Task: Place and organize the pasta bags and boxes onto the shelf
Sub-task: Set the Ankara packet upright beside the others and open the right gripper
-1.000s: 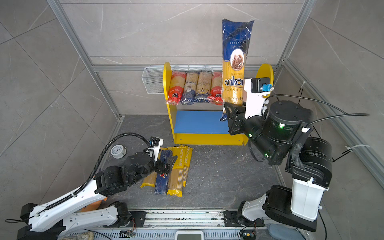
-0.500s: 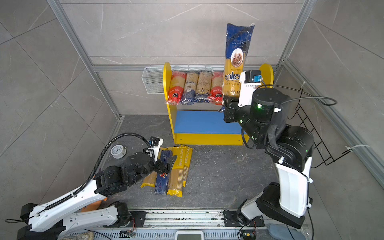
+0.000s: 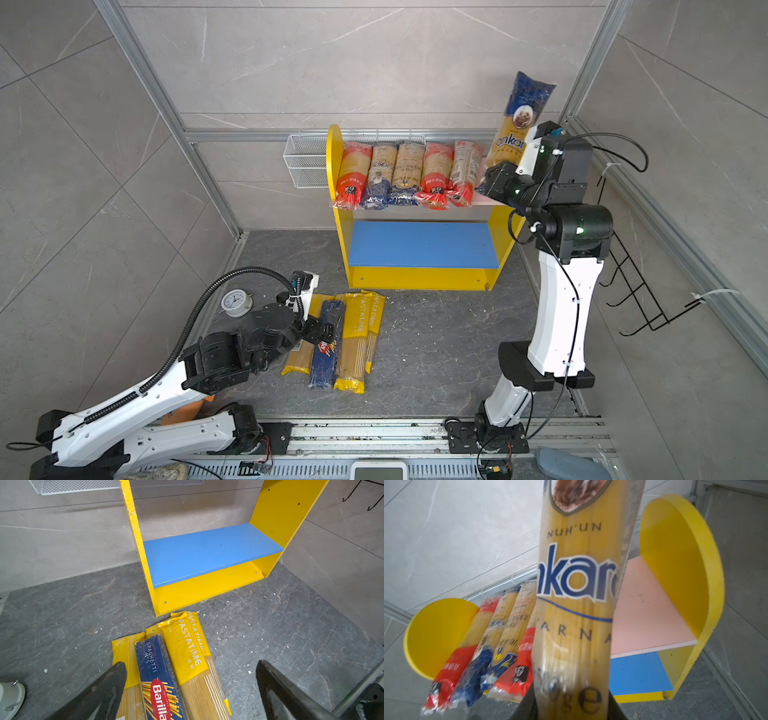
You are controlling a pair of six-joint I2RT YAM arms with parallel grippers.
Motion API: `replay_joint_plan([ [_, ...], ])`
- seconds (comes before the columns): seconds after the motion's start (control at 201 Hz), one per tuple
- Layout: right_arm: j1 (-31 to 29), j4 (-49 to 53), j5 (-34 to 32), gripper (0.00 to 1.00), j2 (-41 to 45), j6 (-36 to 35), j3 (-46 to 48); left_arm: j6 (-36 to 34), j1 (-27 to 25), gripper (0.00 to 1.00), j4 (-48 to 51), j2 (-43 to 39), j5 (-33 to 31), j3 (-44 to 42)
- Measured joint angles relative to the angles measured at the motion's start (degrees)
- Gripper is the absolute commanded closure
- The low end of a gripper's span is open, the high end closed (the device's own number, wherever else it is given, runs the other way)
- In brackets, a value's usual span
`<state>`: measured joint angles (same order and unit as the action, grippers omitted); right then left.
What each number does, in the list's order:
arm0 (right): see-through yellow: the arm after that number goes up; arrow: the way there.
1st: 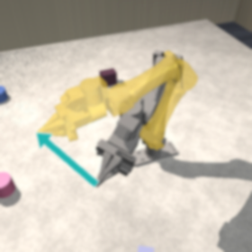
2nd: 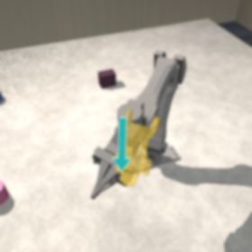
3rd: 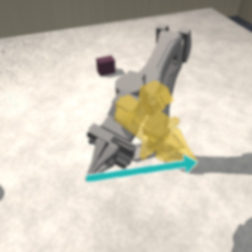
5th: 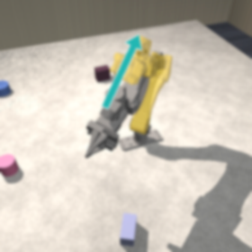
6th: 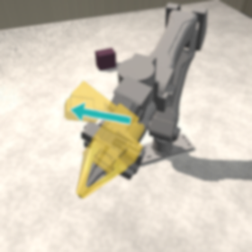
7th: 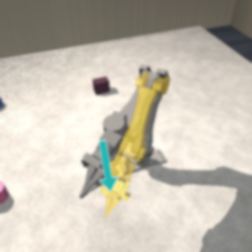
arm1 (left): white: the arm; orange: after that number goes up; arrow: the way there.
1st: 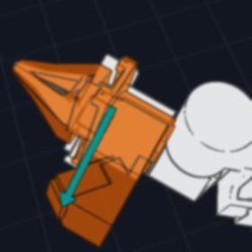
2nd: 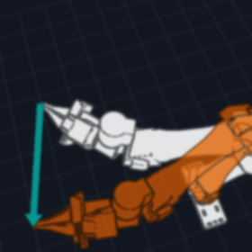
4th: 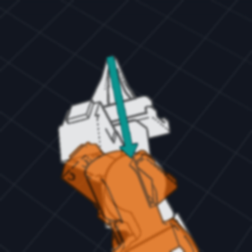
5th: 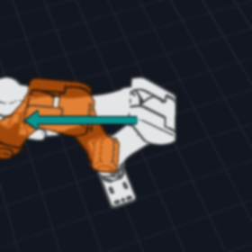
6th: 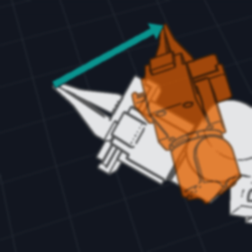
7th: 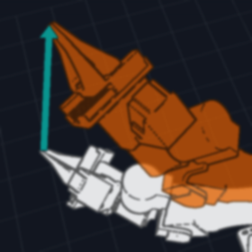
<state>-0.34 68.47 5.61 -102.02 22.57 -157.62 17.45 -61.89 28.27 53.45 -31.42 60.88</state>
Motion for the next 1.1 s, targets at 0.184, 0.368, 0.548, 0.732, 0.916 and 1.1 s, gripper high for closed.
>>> replay_joint_plan([
  [0.184,2.8,-3.0,5.0,1.0,-6.8,0.1,-2.1,-1.4,1.1,0.0,-0.1,2.4,0.0,2.1],
  [0.368,4.2,-2.9,7.3,1.0,-7.6,-1.7,-0.1,-1.7,3.7,0.0,-0.2,5.3,1.4,2.9],
  [0.548,5.1,-3.2,6.7,1.0,-7.8,-3.9,-0.1,-1.7,5.7,0.0,-0.4,8.0,3.5,3.0],
  [0.732,5.1,-3.1,6.2,1.0,-9.6,-5.7,-0.1,-1.7,5.8,0.0,-0.2,8.6,5.0,3.3],
  [0.916,5.1,-2.5,4.2,0.75,-12.9,-6.4,-0.1,-1.7,5.9,0.0,-0.2,7.9,5.1,4.3],
  [1.1,5.0,-4.3,2.0,0.18,-12.9,-7.7,-0.2,-1.6,6.0,0.0,0.0,7.1,5.1,4.6],
])
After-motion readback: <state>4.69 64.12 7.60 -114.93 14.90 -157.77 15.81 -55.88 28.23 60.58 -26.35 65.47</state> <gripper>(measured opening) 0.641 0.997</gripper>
